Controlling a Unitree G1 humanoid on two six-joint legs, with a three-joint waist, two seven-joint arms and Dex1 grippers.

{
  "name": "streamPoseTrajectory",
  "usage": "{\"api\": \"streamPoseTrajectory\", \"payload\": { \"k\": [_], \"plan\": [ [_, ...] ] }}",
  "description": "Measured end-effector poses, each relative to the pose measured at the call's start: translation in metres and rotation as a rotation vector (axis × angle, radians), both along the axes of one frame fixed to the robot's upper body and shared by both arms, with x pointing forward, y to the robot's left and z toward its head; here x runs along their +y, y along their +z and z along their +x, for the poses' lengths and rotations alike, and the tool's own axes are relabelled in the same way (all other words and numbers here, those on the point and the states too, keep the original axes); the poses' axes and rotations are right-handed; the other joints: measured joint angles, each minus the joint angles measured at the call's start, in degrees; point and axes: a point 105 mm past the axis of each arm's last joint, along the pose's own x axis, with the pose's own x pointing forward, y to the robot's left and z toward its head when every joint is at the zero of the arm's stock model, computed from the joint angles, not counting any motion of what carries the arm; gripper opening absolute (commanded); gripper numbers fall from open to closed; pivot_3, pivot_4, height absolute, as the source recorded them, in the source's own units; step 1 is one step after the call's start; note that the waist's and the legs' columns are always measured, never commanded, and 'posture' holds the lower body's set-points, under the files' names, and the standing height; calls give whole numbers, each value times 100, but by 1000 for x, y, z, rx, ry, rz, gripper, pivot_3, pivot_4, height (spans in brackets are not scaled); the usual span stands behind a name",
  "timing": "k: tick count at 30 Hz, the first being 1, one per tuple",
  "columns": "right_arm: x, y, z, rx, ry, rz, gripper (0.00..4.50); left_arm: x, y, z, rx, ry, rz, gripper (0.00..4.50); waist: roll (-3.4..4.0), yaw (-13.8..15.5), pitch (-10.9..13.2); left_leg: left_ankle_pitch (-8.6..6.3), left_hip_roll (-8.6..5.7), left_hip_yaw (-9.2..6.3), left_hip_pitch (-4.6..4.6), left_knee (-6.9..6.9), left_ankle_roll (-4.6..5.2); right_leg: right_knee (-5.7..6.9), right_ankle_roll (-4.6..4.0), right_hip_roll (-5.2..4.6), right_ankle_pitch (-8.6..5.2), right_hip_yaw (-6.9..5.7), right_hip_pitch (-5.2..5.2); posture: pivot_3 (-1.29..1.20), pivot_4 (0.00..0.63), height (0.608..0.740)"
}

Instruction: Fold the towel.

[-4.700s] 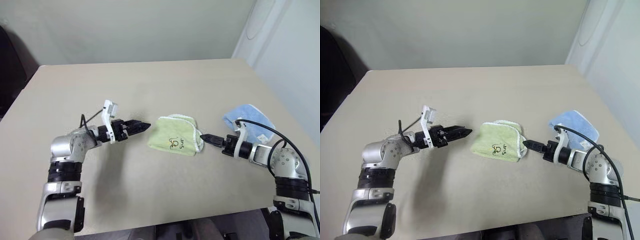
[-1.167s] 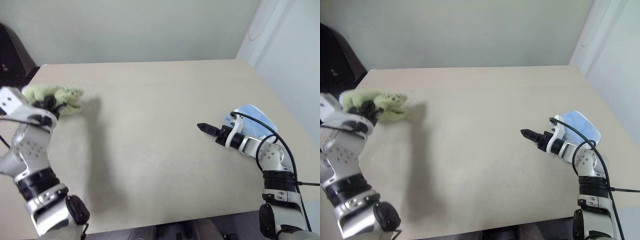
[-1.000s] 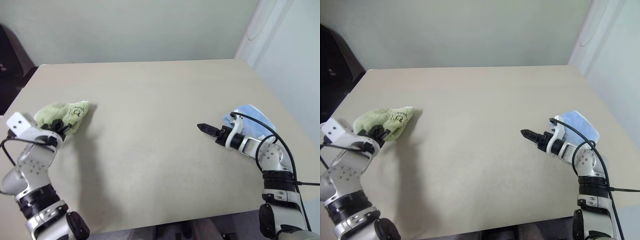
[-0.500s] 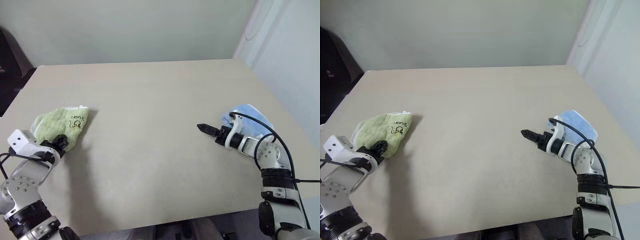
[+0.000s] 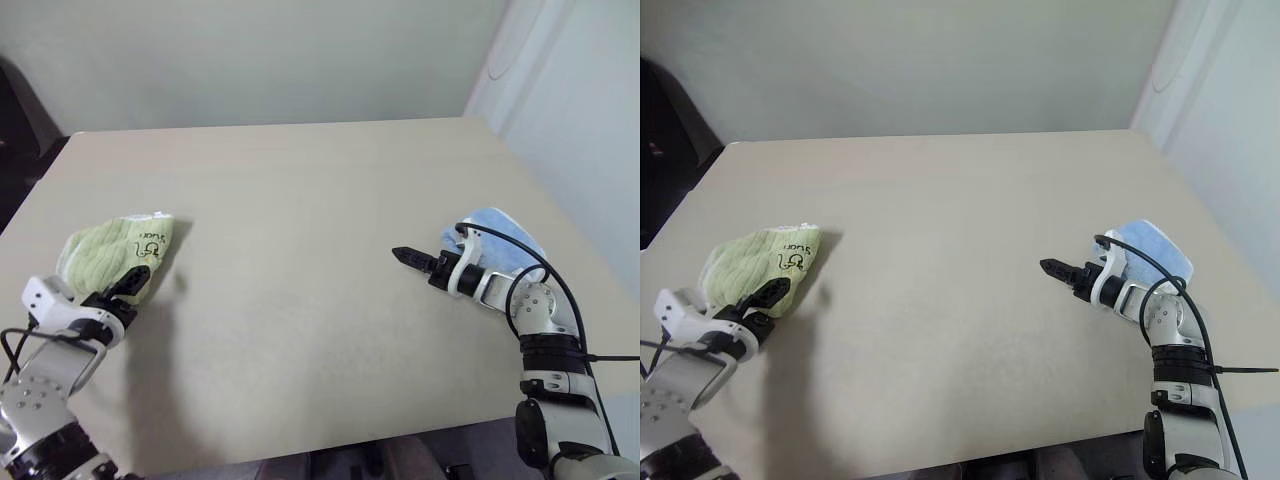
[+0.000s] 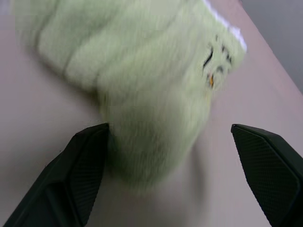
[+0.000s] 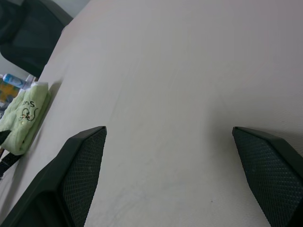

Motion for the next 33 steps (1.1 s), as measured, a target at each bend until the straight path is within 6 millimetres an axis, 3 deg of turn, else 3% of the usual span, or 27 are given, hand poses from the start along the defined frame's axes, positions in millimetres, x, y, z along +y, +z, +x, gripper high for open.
{"api": "streamPoseTrajectory", "payload": {
  "k": [6, 10, 16, 21, 27, 33],
  "plan": [
    [0, 4, -1, -19, 4, -10, 4500, -4, -4, -36, -48, -162, -7, 4452, 1, -35, 1, -14, 3, -3, -1, -1, -20, 0, 19, 4, -22, 0, -9, 0, 150, 740],
    [-8, 20, -4, -105, 1, -62, 4500, -16, 14, -43, -84, -333, 77, 4452, 4, 6, 3, -18, 2, -19, -3, 0, -25, 0, 23, 5, -30, 0, -25, 0, 150, 740],
    [-19, 50, -14, -335, 8, -240, 4500, -57, 51, -7, -189, -569, 330, 4452, 6, 38, 4, -20, 0, -25, -9, 6, -27, -1, 22, 3, -33, 0, -4, 0, 150, 740],
    [-30, 56, -14, -489, 16, -487, 4500, -69, 84, 40, -319, -603, 546, 4452, 6, 3, 2, -14, -1, -24, -8, 7, -24, 5, 4, 3, -21, -4, -18, 0, 150, 740],
    [-36, 66, -13, -591, 16, -576, 4500, -79, 72, 71, -302, -711, 674, 4452, 5, -87, -1, 8, 1, -22, 2, 1, 32, 2, 6, 8, -17, -10, -32, 0, 150, 740],
    [-40, 57, -16, -574, 3, -576, 4500, -84, 67, 76, -313, -740, 677, 4452, 3, -75, -2, -1, 0, -22, 1, 1, 45, -5, -6, 6, -9, -10, -27, 0, 150, 740]
  ]
}}
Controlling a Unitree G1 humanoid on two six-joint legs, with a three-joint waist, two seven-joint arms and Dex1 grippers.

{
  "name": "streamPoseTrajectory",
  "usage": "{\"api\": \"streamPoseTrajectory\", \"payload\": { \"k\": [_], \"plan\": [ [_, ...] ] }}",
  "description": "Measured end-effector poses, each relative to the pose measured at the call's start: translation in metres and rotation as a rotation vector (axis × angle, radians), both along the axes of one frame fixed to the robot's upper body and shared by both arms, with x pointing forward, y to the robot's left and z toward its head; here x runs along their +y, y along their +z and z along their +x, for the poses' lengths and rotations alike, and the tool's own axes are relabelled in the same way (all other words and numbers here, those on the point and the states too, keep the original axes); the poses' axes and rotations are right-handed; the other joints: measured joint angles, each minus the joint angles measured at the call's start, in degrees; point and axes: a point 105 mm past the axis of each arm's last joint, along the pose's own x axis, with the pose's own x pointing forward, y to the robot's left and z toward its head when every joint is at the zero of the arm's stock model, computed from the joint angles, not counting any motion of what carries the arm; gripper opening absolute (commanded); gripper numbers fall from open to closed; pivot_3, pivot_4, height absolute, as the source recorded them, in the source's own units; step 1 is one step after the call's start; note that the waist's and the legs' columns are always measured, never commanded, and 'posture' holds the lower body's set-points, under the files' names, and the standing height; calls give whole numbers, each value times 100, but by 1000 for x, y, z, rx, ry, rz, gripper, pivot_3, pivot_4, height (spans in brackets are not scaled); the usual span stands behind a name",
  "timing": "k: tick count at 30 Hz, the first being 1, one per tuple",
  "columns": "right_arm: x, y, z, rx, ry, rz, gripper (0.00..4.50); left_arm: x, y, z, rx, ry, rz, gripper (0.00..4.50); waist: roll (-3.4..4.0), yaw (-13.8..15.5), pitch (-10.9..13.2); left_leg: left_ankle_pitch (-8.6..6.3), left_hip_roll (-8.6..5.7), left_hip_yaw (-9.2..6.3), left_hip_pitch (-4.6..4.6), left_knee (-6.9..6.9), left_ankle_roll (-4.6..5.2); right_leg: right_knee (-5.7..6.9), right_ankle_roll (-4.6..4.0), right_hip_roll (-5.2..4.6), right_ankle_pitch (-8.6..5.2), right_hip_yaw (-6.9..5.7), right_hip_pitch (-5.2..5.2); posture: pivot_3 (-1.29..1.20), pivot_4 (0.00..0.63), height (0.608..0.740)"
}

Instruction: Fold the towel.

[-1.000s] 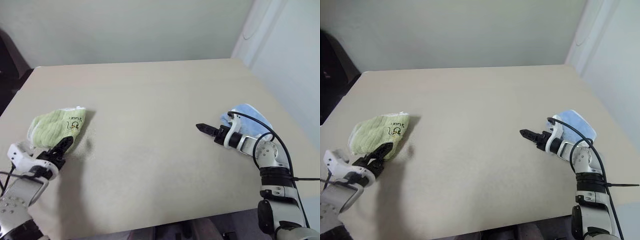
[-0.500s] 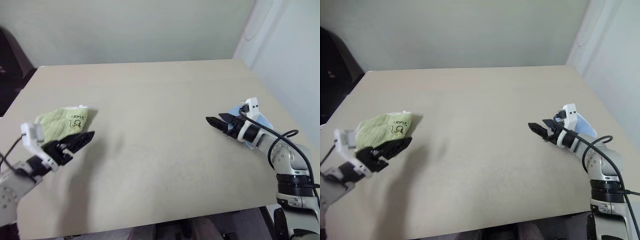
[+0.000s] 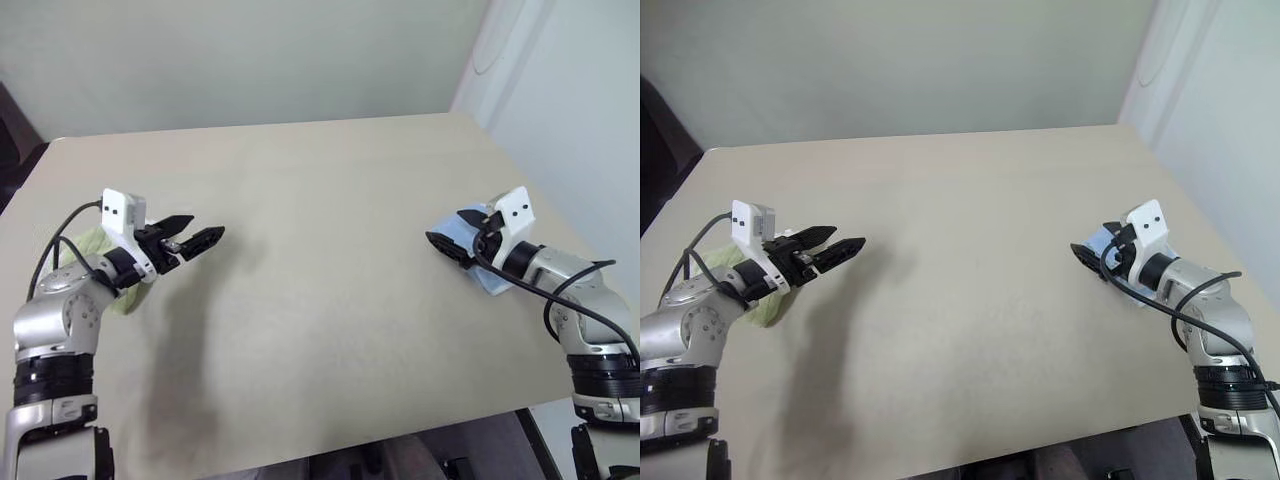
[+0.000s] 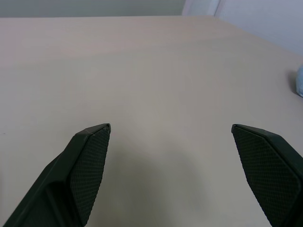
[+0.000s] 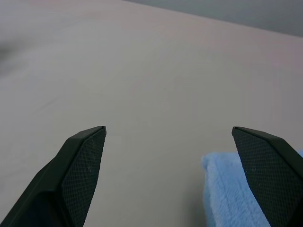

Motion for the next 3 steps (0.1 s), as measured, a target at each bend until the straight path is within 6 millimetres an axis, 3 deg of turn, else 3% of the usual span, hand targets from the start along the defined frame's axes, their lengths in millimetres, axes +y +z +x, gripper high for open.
{"api": "streamPoseTrajectory", "payload": {
  "k": [3],
  "plan": [
    [0, -10, -3, 25, -7, 10, 4500, -2, -2, -2, 3, -6, 3, 4452, 0, 1, 0, 1, -2, 1, -1, 5, 2, 0, 12, -1, -7, 1, 1, 0, 150, 740]
  ]
}}
